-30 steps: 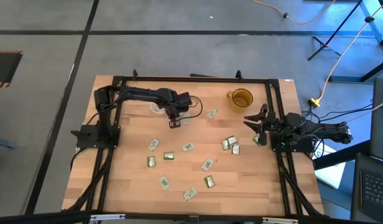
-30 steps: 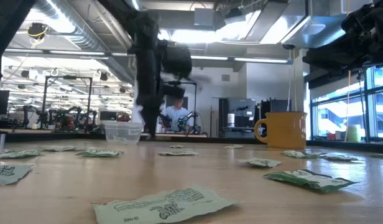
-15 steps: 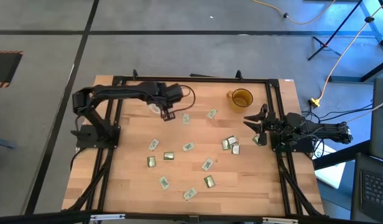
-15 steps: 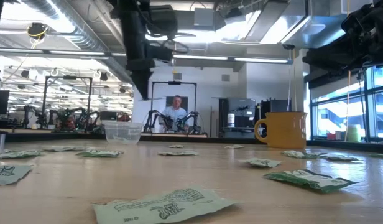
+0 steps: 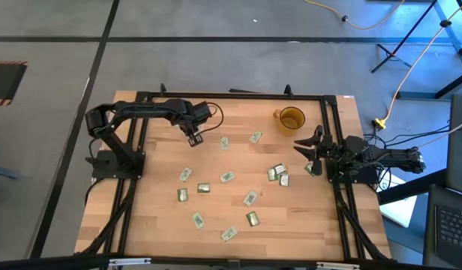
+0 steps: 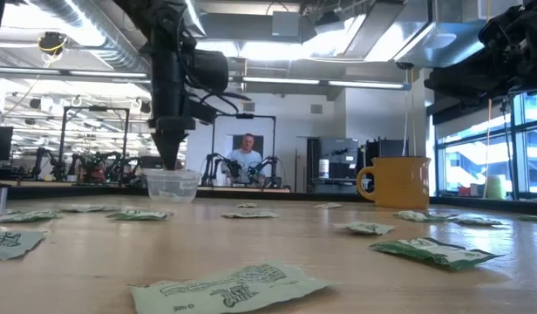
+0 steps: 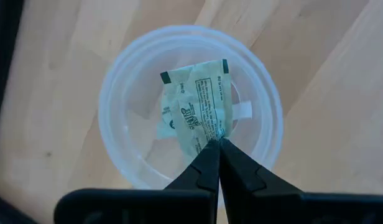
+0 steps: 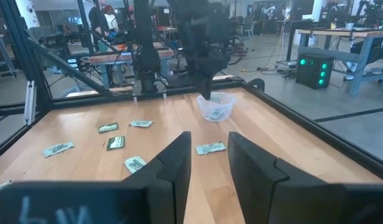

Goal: Pick and place Stevia / Truvia into bins
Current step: Put the stevia packet into the transparent container

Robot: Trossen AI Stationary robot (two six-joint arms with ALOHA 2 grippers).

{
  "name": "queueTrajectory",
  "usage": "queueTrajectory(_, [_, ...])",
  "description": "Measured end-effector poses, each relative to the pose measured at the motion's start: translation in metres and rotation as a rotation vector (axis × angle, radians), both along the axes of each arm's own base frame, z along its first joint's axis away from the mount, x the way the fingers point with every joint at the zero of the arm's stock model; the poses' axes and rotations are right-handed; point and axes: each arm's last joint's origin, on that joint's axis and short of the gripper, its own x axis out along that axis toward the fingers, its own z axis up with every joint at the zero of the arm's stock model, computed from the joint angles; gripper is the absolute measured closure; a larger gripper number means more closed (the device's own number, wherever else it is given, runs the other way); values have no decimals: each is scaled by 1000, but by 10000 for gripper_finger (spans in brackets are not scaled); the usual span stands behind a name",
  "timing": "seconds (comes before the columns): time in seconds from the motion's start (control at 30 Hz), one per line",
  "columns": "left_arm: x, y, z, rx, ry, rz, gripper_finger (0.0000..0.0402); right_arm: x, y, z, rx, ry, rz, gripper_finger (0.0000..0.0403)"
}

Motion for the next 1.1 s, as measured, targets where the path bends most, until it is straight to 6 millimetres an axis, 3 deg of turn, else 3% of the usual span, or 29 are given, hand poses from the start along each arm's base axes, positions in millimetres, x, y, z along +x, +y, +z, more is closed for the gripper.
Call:
queueTrajectory(0.27, [-2, 2, -4, -3, -9, 8, 397, 0, 0, 0, 0, 0, 0, 292])
queueTrajectory(0.7, [-3, 3, -4, 33, 16, -1, 363, 0, 0, 0, 0, -1, -1, 292])
queueTrajectory(0.8, [-7, 3, 5, 83, 86, -6, 356, 0, 0, 0, 0, -1, -1, 292])
queueTrajectory(0.9, [-9, 1, 21, 106, 46, -3, 348, 0, 0, 0, 0, -1, -1, 292])
queueTrajectory(1.1, [-4, -26, 38, -113, -142, -153, 322, 0, 0, 0, 0, -1, -1, 292])
